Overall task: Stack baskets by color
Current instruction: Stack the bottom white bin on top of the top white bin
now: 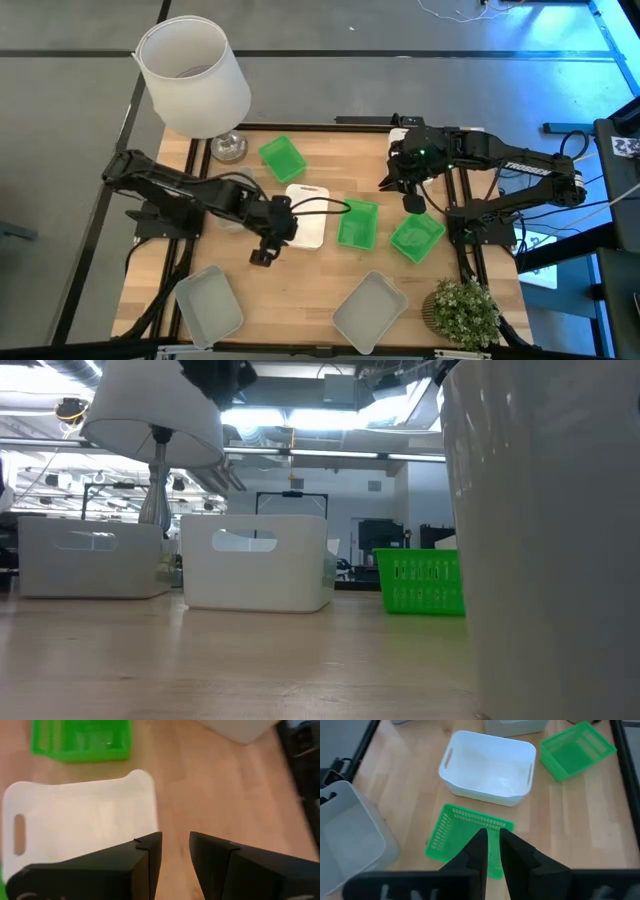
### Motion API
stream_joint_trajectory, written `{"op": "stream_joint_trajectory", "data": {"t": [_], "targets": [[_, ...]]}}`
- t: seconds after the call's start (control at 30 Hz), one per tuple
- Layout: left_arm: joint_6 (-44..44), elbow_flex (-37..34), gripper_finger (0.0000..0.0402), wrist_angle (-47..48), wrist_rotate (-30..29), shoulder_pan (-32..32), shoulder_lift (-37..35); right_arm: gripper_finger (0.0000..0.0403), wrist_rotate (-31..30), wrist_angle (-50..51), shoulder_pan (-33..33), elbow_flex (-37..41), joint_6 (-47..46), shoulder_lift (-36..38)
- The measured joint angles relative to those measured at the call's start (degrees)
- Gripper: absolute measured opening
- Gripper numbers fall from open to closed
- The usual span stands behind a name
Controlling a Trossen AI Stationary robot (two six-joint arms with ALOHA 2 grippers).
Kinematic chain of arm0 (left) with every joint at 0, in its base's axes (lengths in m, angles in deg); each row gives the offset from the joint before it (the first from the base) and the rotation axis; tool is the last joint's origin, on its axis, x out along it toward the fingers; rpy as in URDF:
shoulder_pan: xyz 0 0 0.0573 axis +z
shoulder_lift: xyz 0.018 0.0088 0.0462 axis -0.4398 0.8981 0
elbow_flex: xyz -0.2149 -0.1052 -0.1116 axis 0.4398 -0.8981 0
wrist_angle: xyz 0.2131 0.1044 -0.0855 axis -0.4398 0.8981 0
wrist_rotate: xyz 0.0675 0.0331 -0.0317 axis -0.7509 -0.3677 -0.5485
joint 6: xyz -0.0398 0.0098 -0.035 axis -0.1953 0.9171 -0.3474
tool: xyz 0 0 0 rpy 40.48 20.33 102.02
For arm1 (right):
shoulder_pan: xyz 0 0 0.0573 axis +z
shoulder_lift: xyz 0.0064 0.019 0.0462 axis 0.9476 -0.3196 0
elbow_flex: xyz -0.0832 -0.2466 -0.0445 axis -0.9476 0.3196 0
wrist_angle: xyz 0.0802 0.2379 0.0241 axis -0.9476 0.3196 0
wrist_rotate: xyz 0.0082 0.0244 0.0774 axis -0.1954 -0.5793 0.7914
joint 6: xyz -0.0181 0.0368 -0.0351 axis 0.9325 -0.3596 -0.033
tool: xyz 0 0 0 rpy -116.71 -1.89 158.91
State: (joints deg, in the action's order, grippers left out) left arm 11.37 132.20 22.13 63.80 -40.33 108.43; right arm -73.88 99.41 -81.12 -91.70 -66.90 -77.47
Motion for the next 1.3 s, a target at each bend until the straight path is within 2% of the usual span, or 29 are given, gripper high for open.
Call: {"op": "stream_joint_trajectory", "data": {"t": [0.1, 0.63, 1.3], "targets": [[-0.1, 0.0, 0.009, 0.2, -2.5, 0.0, 2.2, 0.0049, 0.6, -0.1, 0.0, 0.0, 0.1, 0.0], [-7.6, 0.0, 0.0088, -2.6, -3.6, -0.2, 11.4, 0.0049, 2.1, 1.2, 0.0, 0.0, 5.2, 0.0], [-7.1, 0.0, 0.0088, -5.4, -4.3, -0.2, 20.2, 0.0049, 2.1, 2.3, 0.0, 0.0, 6.5, 0.1]]}}
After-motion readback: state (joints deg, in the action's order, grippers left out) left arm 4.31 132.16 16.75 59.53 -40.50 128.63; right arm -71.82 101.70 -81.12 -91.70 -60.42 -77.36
